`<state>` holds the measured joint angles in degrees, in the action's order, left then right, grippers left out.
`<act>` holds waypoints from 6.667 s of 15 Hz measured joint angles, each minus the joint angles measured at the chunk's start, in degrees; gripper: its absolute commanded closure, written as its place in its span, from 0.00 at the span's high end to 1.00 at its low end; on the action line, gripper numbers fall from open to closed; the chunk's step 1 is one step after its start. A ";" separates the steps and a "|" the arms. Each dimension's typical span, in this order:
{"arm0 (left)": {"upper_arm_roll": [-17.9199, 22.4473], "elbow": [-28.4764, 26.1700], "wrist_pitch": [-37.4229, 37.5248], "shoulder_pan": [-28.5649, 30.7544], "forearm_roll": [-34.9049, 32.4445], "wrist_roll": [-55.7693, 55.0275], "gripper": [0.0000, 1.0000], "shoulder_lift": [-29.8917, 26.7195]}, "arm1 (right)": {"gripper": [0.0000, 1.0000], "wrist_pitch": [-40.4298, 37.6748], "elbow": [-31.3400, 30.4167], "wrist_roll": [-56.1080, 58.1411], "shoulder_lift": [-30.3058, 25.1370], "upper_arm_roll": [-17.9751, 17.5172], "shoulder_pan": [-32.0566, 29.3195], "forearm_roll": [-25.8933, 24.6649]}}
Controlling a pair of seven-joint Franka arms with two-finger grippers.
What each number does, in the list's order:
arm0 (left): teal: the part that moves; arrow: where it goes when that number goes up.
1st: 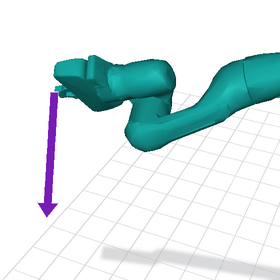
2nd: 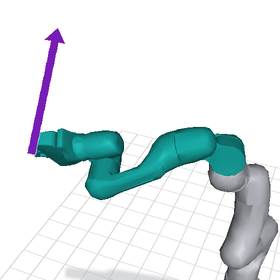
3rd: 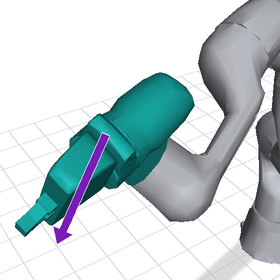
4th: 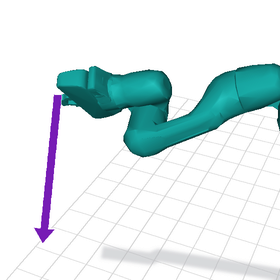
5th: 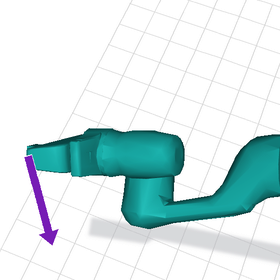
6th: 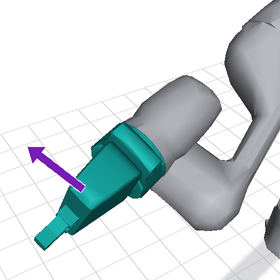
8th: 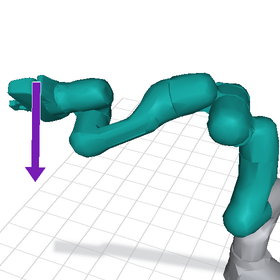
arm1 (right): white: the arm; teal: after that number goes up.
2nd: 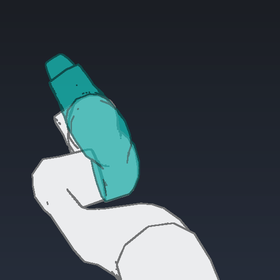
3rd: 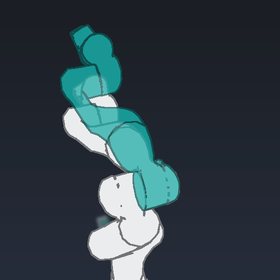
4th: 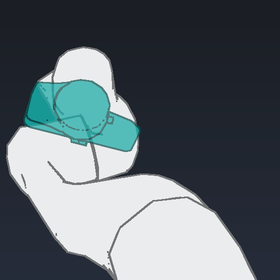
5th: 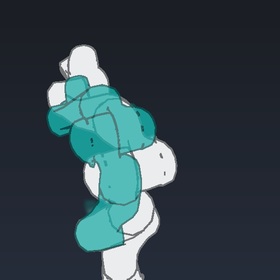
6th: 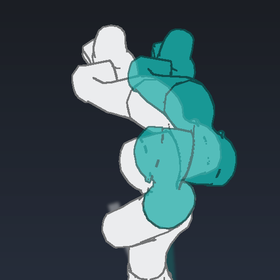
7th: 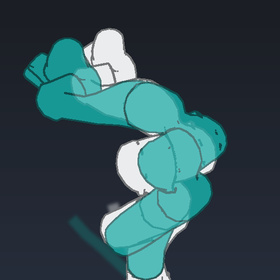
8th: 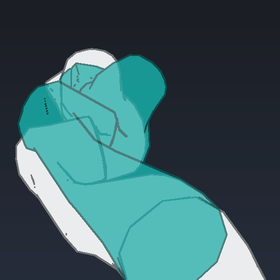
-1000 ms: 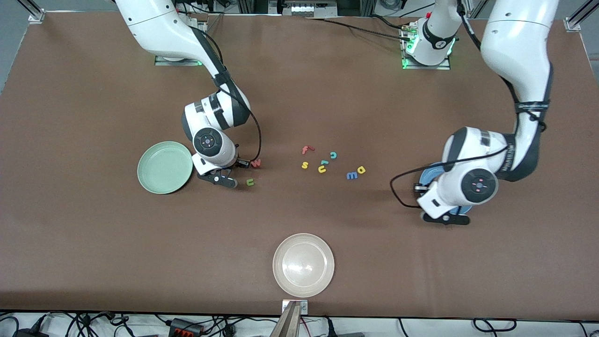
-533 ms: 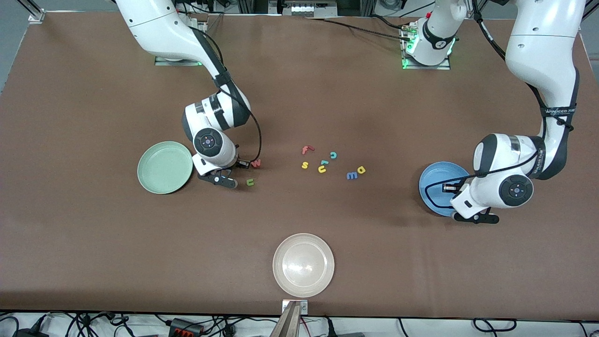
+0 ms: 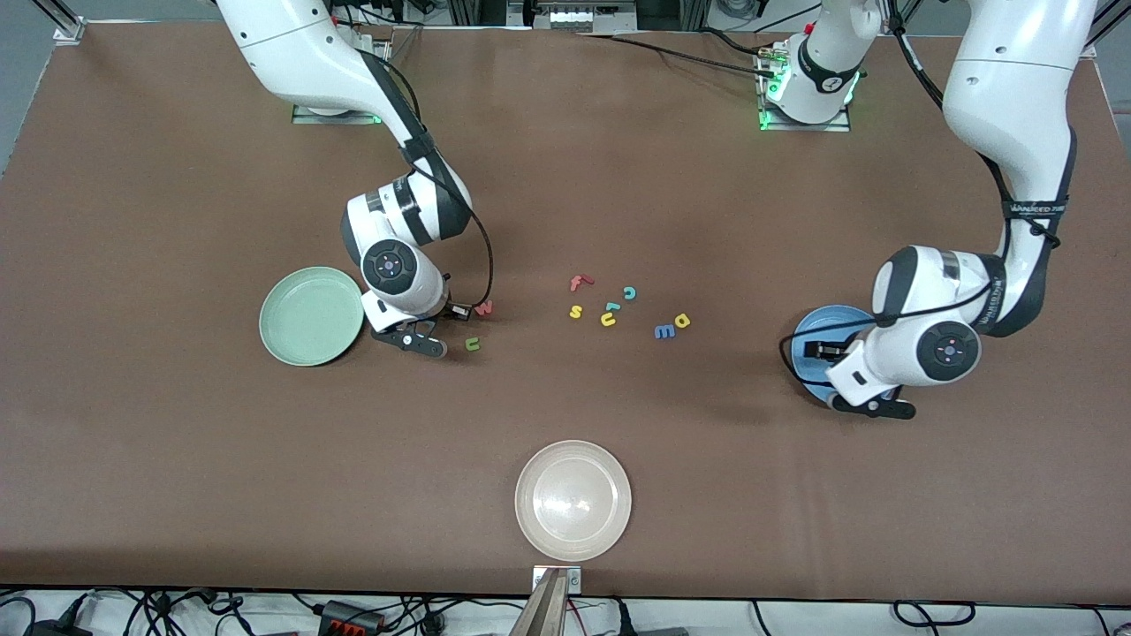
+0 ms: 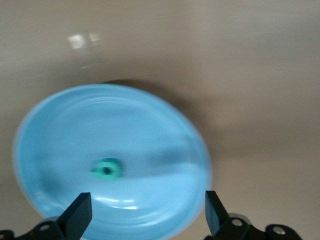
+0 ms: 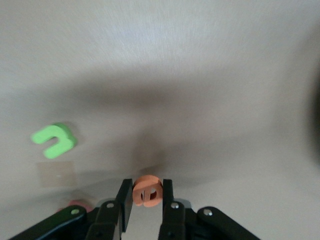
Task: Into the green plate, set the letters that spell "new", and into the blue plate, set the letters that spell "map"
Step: 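Release the cyan letter with the left gripper while the right gripper carries the e, then grasp the blue letter with the left gripper while the right gripper drops the e, then place the blue letter on the blue plate while the right gripper reaches the pink m, then carry the pink m to the green plate while the left gripper grasps the yellow letter, then release the pink m on the green plate while the left gripper places the yellow letter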
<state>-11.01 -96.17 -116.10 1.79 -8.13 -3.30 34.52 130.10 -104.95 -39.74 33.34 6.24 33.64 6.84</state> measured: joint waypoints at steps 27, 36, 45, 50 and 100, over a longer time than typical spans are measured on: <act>-11.81 -3.93 -18.95 -13.25 -16.62 34.88 0.52 7.08 | 1.00 -6.88 -0.84 32.71 -7.82 8.67 -8.51 0.13; -11.56 -4.38 -19.09 -12.04 -16.62 38.10 0.13 7.21 | 0.96 -1.38 -0.19 -0.44 -3.53 8.41 4.98 3.09; -11.54 -2.98 -12.41 -4.47 -16.62 38.07 0.14 1.33 | 0.83 0.46 2.89 -38.41 3.07 8.35 11.72 3.19; -11.47 -3.00 -4.75 4.37 -16.61 31.22 0.13 -2.11 | 0.68 1.17 2.99 -42.20 4.41 8.36 12.37 3.21; -22.88 -13.20 -22.35 3.82 -13.09 -42.64 0.25 6.01 | 0.15 -12.88 -2.54 16.50 -1.80 29.01 9.75 6.63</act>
<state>-33.89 -109.37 -138.45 5.60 -21.22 -45.93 40.53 117.22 -107.49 -23.24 31.54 35.26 43.39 13.47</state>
